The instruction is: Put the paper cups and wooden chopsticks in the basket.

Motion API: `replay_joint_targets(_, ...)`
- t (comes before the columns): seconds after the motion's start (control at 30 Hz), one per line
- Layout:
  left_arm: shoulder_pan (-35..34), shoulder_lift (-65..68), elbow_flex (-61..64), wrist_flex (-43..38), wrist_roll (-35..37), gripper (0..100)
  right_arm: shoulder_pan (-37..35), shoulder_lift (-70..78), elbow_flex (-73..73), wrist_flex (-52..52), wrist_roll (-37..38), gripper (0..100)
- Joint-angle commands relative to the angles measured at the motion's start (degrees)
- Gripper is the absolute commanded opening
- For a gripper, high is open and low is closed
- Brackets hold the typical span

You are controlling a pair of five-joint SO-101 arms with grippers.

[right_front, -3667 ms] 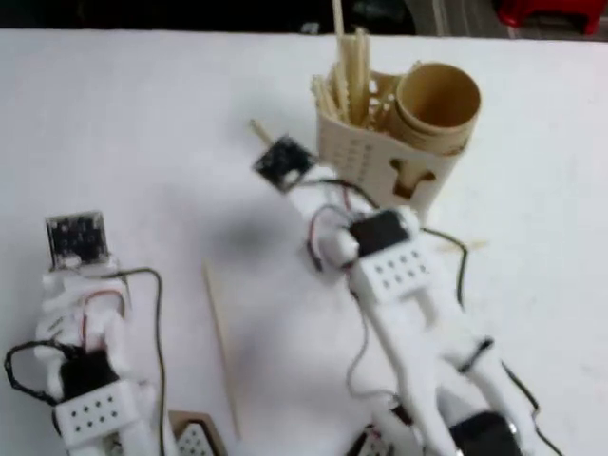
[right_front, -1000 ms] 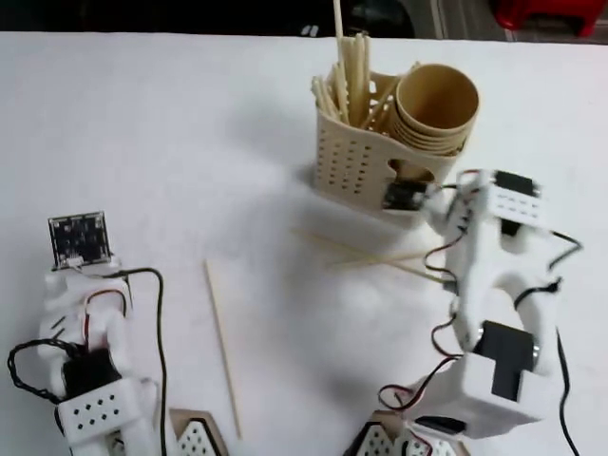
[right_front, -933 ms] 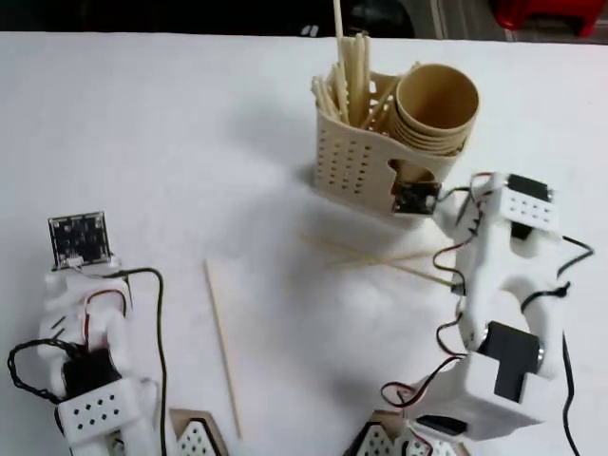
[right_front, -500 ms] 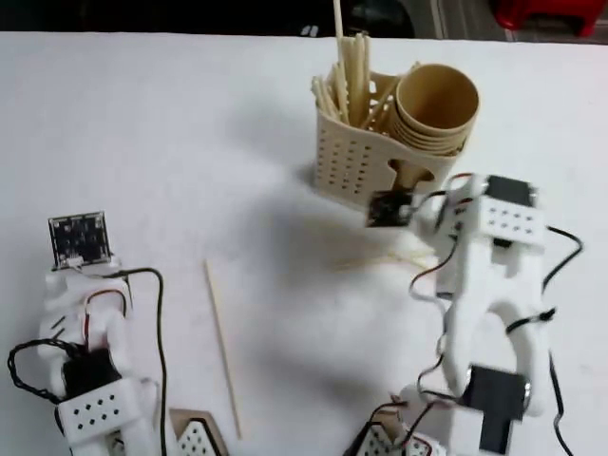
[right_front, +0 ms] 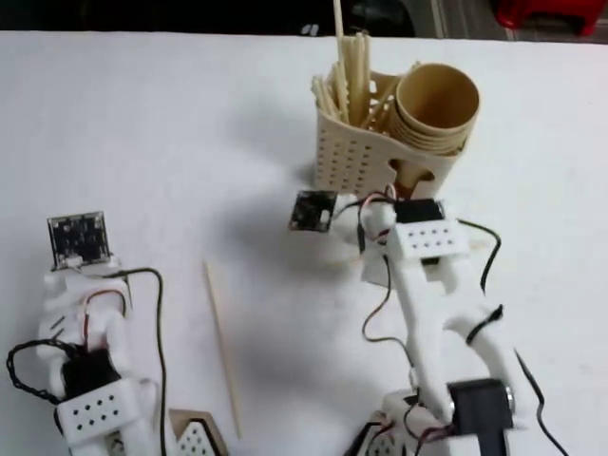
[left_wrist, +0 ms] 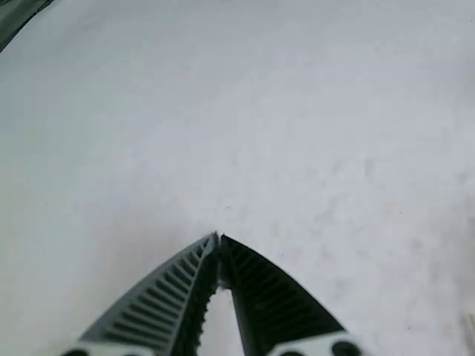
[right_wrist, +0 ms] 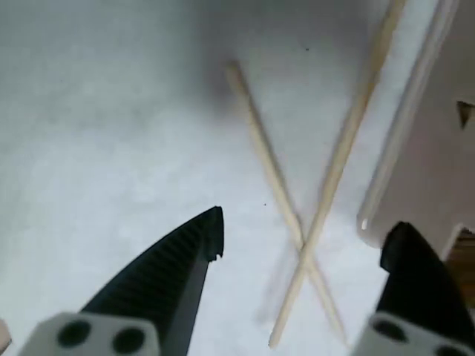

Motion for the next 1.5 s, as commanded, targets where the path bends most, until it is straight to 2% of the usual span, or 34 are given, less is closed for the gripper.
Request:
replay_joint_targets(0.0,0.04,-0.75,-0.53,-0.7,-0.7,2,-0.31,3.74,-1.49,-1.27,-3.16,43.9)
replay_joint_targets(0.3,0.04,-0.75,-0.53,-0.7,-0.7,2,0.31,16.13,-8.44,-1.27,-3.96,45.1)
replay_joint_targets(0.63,0.04,-0.75,-0.44,-0.7,-0.7,2,1.71,22.73,-12.22,-3.74,-4.04,44.6)
replay_joint_targets(0.73,0.04,-0.75,-0.44,-0.7,-0.7,2,1.19,25.63,-12.22,-5.58,-3.69,36.7)
replay_joint_targets(1.0,0.04,-0.75,-0.44,-0.7,-0.7,2,-2.24,27.74,-12.22,-4.26,-3.96,1.4)
replay_joint_targets(1.17,0.04,-0.75,-0.44,-0.7,-0.7,2,-4.26,24.92,-12.22,0.57,-5.54,1.6)
replay_joint_targets(1.47,0.04,-0.75,-0.44,-0.7,-0.7,2,-9.54,7.25,-12.22,9.98,-10.9,1.8)
